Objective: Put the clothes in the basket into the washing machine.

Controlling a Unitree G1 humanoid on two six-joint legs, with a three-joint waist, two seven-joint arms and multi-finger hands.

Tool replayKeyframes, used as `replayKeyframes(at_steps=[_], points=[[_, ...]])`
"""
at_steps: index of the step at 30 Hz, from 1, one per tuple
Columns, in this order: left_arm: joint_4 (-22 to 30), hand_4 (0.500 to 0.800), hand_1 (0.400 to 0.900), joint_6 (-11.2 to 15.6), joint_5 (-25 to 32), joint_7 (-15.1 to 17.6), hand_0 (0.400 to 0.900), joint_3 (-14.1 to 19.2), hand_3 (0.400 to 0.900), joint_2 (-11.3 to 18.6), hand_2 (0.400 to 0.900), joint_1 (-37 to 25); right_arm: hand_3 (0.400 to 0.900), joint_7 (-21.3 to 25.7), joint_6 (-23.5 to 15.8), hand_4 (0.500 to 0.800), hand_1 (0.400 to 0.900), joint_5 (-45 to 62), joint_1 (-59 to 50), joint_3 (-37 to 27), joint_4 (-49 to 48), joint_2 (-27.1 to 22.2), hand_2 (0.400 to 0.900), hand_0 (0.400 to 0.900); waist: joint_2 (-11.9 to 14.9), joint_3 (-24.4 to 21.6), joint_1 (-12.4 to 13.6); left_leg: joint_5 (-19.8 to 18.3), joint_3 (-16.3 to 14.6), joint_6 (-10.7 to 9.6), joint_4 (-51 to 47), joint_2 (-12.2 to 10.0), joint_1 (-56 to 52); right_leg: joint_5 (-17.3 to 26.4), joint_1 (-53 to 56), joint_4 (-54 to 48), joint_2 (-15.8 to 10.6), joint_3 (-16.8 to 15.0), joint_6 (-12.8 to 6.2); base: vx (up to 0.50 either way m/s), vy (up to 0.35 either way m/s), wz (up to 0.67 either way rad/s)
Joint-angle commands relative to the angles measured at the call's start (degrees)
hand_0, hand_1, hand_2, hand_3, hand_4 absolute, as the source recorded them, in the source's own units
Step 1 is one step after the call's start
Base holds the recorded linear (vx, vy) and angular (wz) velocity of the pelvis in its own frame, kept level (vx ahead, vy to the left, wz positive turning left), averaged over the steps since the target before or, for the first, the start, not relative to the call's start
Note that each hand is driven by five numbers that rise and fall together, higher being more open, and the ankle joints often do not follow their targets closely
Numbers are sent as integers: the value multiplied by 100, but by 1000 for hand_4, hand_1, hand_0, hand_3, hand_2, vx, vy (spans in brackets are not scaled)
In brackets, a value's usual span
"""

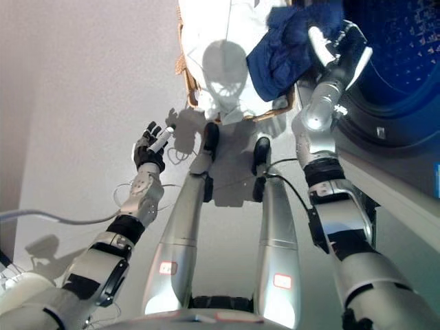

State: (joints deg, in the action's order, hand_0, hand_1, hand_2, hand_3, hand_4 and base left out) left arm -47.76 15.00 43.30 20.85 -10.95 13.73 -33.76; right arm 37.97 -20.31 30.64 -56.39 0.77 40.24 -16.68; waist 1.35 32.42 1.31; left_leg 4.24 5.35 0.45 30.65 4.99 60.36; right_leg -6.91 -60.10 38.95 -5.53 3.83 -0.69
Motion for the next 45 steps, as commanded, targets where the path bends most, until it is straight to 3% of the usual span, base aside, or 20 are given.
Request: replayKeyframes(at_steps=[1, 8, 17, 29, 30, 31, 38, 42, 45], points=[[20, 800, 900, 128, 187, 199, 900, 189, 900, -157, 900, 448, 400, 331, -1003, 500, 400, 378, 149, -589, -938, -58, 400, 400, -142, -321, -17, -1090, -26, -41, 190, 88, -387, 95, 123, -467, 38, -213, -360, -4, -11, -4], [-91, 800, 900, 52, 416, 178, 900, 41, 900, -189, 900, 530, 400, 673, -1860, 500, 400, 1921, -770, -1347, -350, -234, 400, 400, -361, -426, 61, -1093, -97, -45, 110, 87, -508, 136, 210, -548, 64, -300, -368, -2, -14, -6], [-291, 800, 900, -92, 456, -6, 900, -296, 900, -203, 900, 639, 400, 410, -1606, 500, 400, 3361, -1833, -1195, 1468, -1428, 400, 400, -595, -630, 262, -1028, -205, -74, -63, 68, -643, 204, 276, -672, 75, -385, -406, 4, -7, -2], [-426, 800, 900, -198, 564, -139, 900, -511, 900, -376, 900, 840, 400, 175, -1798, 500, 400, 3862, -2041, -1142, 1567, -1495, 400, 400, -883, -849, 383, -984, -297, -77, -166, 110, -718, 155, 253, -584, 26, -441, -403, 22, -14, 1], [-457, 800, 900, -204, 558, -144, 900, -528, 900, -398, 900, 843, 445, 157, -1836, 527, 445, 3876, -2049, -1165, 1543, -1450, 445, 445, -928, -872, 401, -979, -304, -74, -174, 117, -725, 145, 245, -563, 24, -453, -401, 0, 0, 0], [-462, 800, 900, -202, 558, -147, 900, -530, 900, -401, 900, 844, 900, 161, -1838, 800, 900, 3871, -2040, -1165, 1532, -1447, 900, 900, -928, -878, 402, -979, -306, -73, -177, 119, -723, 142, 240, -558, 22, -456, -402, 50, -29, 1], [-457, 800, 900, -176, 440, -231, 900, -629, 900, -418, 900, 928, 900, 250, -1828, 800, 900, 3294, -2020, -1019, 1160, -1419, 900, 900, -1108, -992, 469, -947, -352, -66, -269, 172, -845, 93, 281, -514, -20, -505, -401, 36, -11, 1], [-464, 800, 900, -110, 379, -319, 900, -599, 900, -416, 900, 975, 900, -96, -1590, 800, 900, 3000, -1871, -714, 1023, -1356, 900, 900, -1128, -1010, 499, -973, -371, -47, -258, 166, -909, 83, 332, -525, -13, -515, -390, 24, -15, -5], [-508, 800, 900, -104, 395, -323, 900, -569, 900, -434, 900, 947, 900, -216, -1626, 800, 900, 3025, -1755, -666, 966, -1192, 900, 900, -1105, -1006, 470, -985, -391, -44, -232, 145, -919, 87, 344, -519, 15, -534, -377, 16, -15, -7]])
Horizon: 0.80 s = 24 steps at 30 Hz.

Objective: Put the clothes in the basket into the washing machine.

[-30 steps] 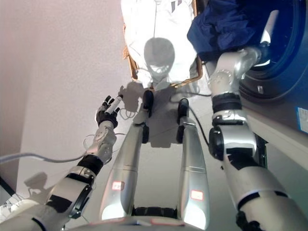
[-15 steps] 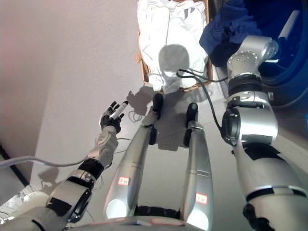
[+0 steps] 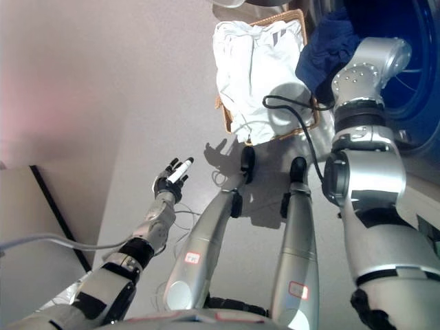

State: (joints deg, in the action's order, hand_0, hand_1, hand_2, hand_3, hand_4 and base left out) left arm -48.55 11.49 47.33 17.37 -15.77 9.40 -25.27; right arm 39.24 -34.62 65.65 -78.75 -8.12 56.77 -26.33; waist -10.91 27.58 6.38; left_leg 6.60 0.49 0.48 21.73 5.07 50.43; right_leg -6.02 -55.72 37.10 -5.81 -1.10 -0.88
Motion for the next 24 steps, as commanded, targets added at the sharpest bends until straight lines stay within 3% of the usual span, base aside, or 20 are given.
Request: replayKeyframes(at_steps=[1, 4, 7, 15, 20, 24], points=[[-447, 800, 900, 254, -3, 39, 900, -83, 900, -21, 900, 60, 900, -339, -222, 800, 900, -556, 551, 232, -763, -94, 900, 900, 134, -517, -57, -1221, 90, -43, 663, 131, 73, 0, -90, -334, 56, -42, -352, 0, 0, 0], [-486, 800, 900, 276, 16, 97, 900, -29, 900, -89, 900, -13, 900, -306, -345, 800, 900, -955, 868, 262, -1129, 409, 900, 900, 188, -490, -149, -1221, 104, -39, 689, 117, 88, 18, -86, -343, 86, -32, -333, -2, -1, -1], [-521, 800, 900, 255, 77, 117, 900, 75, 900, -120, 900, -35, 900, -660, -331, 800, 900, -788, 1328, 359, -1488, 919, 900, 900, 289, -440, -259, -1227, 115, -41, 719, 93, 88, 39, -70, -344, 106, -11, -317, -11, 3, -1], [-679, 800, 900, 120, 104, 118, 900, 456, 900, -246, 900, 152, 900, -1019, -255, 800, 900, -1299, 2961, 737, -2741, 1954, 900, 900, 521, -315, -549, -1304, 111, -17, 807, 71, -143, 100, 260, -419, 155, 24, -302, -39, 38, -6], [-780, 800, 900, -4, 21, 20, 900, 676, 900, -382, 900, 366, 900, -1567, 141, 800, 900, -1207, 4209, 1088, -2986, 2314, 900, 900, 715, -270, -702, -1398, 108, 16, 809, 45, -679, 108, 867, -555, 175, 30, -311, -20, 71, -10], [-996, 800, 900, -169, -130, -214, 900, 891, 900, -429, 900, 609, 900, -2099, 685, 800, 900, -1098, 5044, 1216, -2621, 2197, 900, 900, 912, -249, -767, -1497, 95, 12, 722, 13, -1381, 91, 1648, -800, 168, 88, -333, 4, 66, -9]])
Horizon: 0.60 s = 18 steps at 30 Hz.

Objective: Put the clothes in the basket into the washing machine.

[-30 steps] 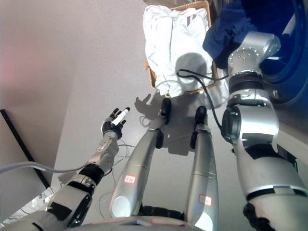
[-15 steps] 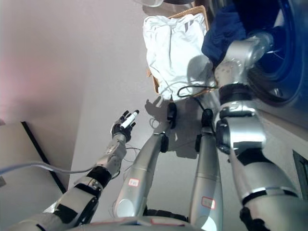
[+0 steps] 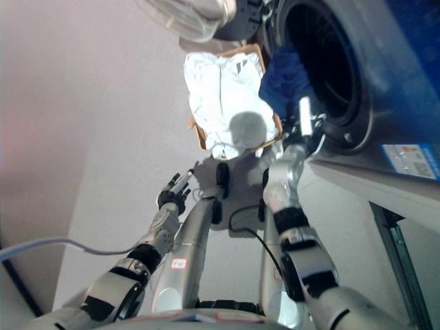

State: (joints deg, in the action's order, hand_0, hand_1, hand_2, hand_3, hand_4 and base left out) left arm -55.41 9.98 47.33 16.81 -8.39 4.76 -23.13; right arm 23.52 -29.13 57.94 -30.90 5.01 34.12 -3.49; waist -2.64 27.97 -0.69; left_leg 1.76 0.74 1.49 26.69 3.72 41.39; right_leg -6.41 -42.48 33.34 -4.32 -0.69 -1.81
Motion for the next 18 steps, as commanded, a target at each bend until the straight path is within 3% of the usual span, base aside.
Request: replayKeyframes(at_steps=[1, 5, 9, 10, 11, 15, 18], points=[[-425, 800, 900, -46, -186, -232, 900, 234, 900, 44, 900, 449, 900, -612, 287, 800, 900, -446, 457, -92, -215, -164, 900, 900, 135, -317, -66, -1024, 70, -93, 160, 143, -691, 134, 559, -528, 19, 60, -251, 29, 80, -11], [-807, 800, 900, -115, -457, -638, 900, 559, 900, 210, 900, 724, 900, -892, 958, 800, 900, -1233, 1044, -48, 608, -640, 900, 900, 297, -542, -61, -1008, 42, -119, -314, 97, -1603, 229, 1515, -1142, 56, 125, -310, 63, 57, -12], [-1202, 800, 900, -140, -1063, -936, 900, 785, 900, 467, 900, 1006, 900, -926, 1549, 800, 900, -3187, 1460, 287, 1600, -1232, 900, 900, 385, -935, -21, -839, 55, -170, -1154, 59, -2572, 393, 2469, -1923, 131, 176, -367, 67, 26, -5], [-1202, 800, 900, -139, -1063, -936, 900, 787, 900, 468, 900, 1004, 900, -926, 1549, 800, 900, -3188, 1457, 287, 1601, -1231, 900, 900, 388, -934, -24, -820, 57, -169, -1177, 62, -2579, 409, 2476, -1944, 128, 177, -368, 90, 3, 2], [-1363, 800, 900, -185, -1462, -1017, 900, 828, 900, 616, 900, 1180, 900, -818, 1783, 800, 900, -4166, 1631, 465, 2032, -1426, 900, 900, 410, -1232, -10, -674, 108, -195, -1664, 86, -2958, 535, 2851, -2371, 171, 209, -417, 93, 4, 3], [-1703, 800, 900, -217, -1805, -1033, 900, 1018, 900, 728, 900, 1338, 900, -982, 2239, 800, 900, -4806, 1842, 434, 3423, -1336, 900, 900, 407, -1662, 19, -377, 164, -203, -2589, -5, -3715, 763, 3518, -3100, 193, 281, -407, 100, -23, 6], [-1904, 800, 900, -280, -1973, -1080, 900, 1143, 900, 724, 900, 1505, 900, -1097, 2416, 800, 900, -4964, 2016, 284, 3949, -1245, 900, 900, 398, -1902, 45, -250, 133, -227, -3044, -72, -4147, 870, 3938, -3546, 203, 306, -414, 87, -40, 3]])
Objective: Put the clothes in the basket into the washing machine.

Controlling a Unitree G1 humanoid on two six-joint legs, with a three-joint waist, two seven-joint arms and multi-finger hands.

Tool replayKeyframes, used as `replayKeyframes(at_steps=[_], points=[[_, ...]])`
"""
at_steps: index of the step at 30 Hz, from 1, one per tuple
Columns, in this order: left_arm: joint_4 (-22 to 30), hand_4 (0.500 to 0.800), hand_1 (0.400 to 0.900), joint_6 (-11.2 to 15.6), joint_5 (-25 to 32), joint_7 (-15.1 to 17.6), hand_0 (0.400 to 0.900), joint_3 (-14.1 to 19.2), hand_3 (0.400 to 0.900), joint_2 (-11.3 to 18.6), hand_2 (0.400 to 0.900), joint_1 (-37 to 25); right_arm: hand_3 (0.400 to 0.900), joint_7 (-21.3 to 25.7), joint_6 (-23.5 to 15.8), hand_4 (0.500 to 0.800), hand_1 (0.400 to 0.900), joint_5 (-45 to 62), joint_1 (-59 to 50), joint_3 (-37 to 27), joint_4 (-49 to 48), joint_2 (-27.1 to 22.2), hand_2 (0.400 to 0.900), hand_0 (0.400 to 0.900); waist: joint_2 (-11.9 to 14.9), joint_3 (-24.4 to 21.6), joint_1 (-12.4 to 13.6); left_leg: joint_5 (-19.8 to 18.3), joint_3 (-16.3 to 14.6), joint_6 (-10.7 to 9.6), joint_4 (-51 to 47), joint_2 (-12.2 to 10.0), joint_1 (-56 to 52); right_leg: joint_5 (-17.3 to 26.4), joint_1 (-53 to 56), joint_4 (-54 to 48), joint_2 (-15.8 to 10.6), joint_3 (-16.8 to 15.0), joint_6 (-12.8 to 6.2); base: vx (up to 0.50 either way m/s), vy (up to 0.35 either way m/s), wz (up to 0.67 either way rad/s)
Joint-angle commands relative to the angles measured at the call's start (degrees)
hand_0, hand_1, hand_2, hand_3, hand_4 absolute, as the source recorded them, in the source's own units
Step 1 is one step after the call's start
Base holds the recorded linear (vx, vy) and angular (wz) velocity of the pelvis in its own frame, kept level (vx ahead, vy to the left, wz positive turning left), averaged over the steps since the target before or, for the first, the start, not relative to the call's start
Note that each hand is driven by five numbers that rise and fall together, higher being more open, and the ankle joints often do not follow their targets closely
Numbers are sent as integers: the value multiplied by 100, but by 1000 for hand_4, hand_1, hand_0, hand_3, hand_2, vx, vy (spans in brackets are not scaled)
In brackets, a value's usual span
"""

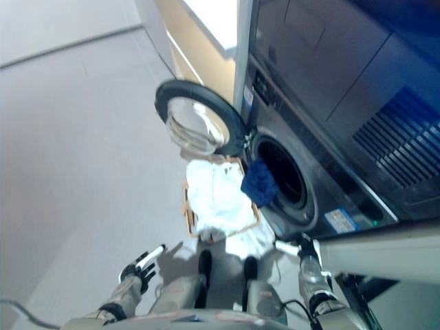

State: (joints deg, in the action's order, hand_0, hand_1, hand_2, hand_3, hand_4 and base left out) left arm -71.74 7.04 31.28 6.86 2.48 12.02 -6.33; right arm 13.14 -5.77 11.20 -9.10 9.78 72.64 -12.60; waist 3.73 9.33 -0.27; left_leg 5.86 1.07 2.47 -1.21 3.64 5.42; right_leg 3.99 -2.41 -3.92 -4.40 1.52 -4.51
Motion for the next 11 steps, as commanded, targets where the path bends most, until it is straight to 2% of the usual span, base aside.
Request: replayKeyframes(at_steps=[1, 7, 11], points=[[-349, 800, 900, -13, -426, -102, 900, 107, 900, -28, 900, -107, 900, -66, 127, 800, 900, -297, -112, -281, 247, -307, 900, 900, -242, -115, 10, -641, 92, -326, -345, -76, -666, -147, 62, 59, 216, 86, -147, 135, -66, 2], [-714, 800, 900, -168, -607, -130, 900, 274, 900, -161, 900, 188, 900, -73, 306, 800, 900, -240, 104, -619, 756, -179, 900, 900, -268, -358, 18, -768, 56, -314, -379, -108, -1061, -218, 552, -108, 228, 153, -125, 96, -46, 1], [-745, 800, 900, -197, -732, -168, 900, 232, 900, -196, 900, 256, 900, -114, 310, 800, 900, -293, 116, -600, 753, -151, 900, 900, -286, -437, 18, -802, 39, -326, -379, -120, -1156, -287, 651, -108, 239, 164, -119, 45, -19, 0]])
